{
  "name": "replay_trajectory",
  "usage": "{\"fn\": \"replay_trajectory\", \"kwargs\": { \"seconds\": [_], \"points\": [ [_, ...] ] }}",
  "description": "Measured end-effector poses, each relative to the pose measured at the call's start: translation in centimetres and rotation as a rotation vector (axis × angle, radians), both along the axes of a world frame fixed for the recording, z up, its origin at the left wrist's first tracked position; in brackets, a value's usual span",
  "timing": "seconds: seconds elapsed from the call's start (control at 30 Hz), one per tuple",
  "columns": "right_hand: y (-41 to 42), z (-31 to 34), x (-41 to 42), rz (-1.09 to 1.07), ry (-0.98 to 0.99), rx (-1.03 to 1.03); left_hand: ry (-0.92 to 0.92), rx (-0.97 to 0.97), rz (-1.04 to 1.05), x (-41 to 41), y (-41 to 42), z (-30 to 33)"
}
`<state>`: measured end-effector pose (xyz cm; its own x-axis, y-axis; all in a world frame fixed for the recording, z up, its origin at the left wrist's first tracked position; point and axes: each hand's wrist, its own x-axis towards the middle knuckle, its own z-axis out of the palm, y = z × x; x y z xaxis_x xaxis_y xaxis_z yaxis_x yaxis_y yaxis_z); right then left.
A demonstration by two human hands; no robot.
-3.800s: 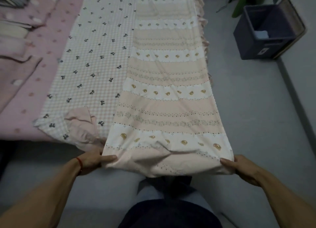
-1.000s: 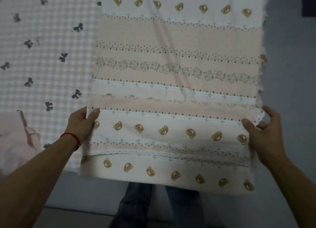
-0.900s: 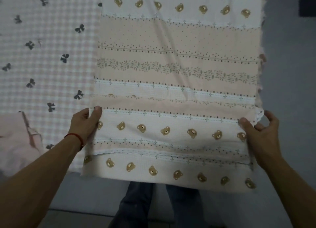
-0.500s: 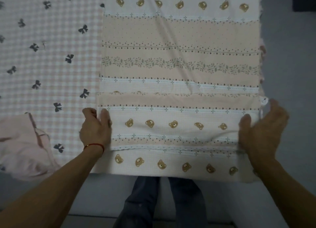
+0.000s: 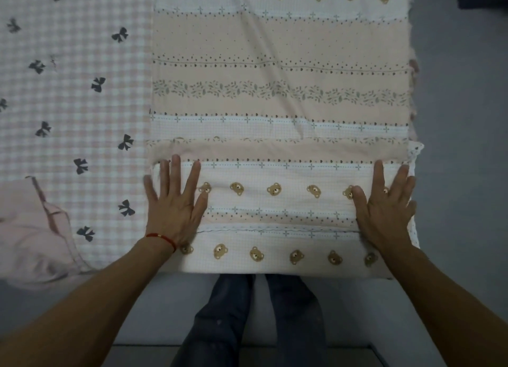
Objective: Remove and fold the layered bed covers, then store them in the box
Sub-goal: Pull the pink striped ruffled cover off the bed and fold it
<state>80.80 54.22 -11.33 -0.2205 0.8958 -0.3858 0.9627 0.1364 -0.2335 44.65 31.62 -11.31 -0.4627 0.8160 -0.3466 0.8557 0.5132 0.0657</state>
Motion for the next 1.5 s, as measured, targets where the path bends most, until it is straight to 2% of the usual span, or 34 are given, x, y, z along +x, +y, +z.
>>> {"fn": "replay_trajectory", "kwargs": {
  "seconds": [0.2,0.23,0.33,0.4,0.5,0.7,0.8,0.87,1.03,1.07,1.27,1.4,1.5],
  "points": [
    [-4.5,1.5,4.4,0.028,-0.066,0.026,-0.038,-0.012,0.150,1.0,-5.9,2.4],
    [-5.4,2.1,4.8,0.095,-0.098,0.046,-0.017,-0.014,0.106,1.7,-6.8,3.0],
    [-8.5,3.7,5.0,0.517,-0.128,0.126,-0.037,-0.079,-0.212,4.3,-8.9,4.3],
    [-9.9,3.6,4.4,0.677,-0.128,0.122,-0.056,-0.159,-0.325,5.3,-9.4,3.9],
    [-9.8,2.8,3.5,0.712,-0.211,0.084,-0.016,-0.218,-0.267,5.6,-8.5,3.1],
    [-7.8,4.0,4.8,0.799,-0.224,-0.019,-0.018,-0.132,-0.311,3.5,-9.5,3.9],
    [-6.2,5.0,5.6,0.793,-0.172,-0.071,-0.056,-0.177,-0.303,2.2,-9.3,5.0],
    [-4.9,5.8,5.8,0.780,-0.120,-0.122,-0.201,-0.181,-0.237,1.4,-8.7,5.8],
    [-1.6,11.3,5.0,0.753,-0.164,-0.213,-0.387,-0.031,0.063,-1.6,-6.7,9.4],
    [-0.9,12.5,4.6,0.749,-0.152,-0.199,-0.401,-0.008,0.110,-2.3,-6.0,10.8],
    [5.3,16.5,1.7,0.659,-0.129,-0.062,-0.429,0.104,0.100,-6.0,-0.7,17.3],
    [10.8,20.1,-1.8,0.559,-0.057,0.181,-0.369,0.327,0.188,-8.7,2.9,19.8],
    [15.9,21.1,-4.7,0.464,0.015,0.277,-0.339,0.484,0.312,-10.9,7.2,20.2]
  ]
}}
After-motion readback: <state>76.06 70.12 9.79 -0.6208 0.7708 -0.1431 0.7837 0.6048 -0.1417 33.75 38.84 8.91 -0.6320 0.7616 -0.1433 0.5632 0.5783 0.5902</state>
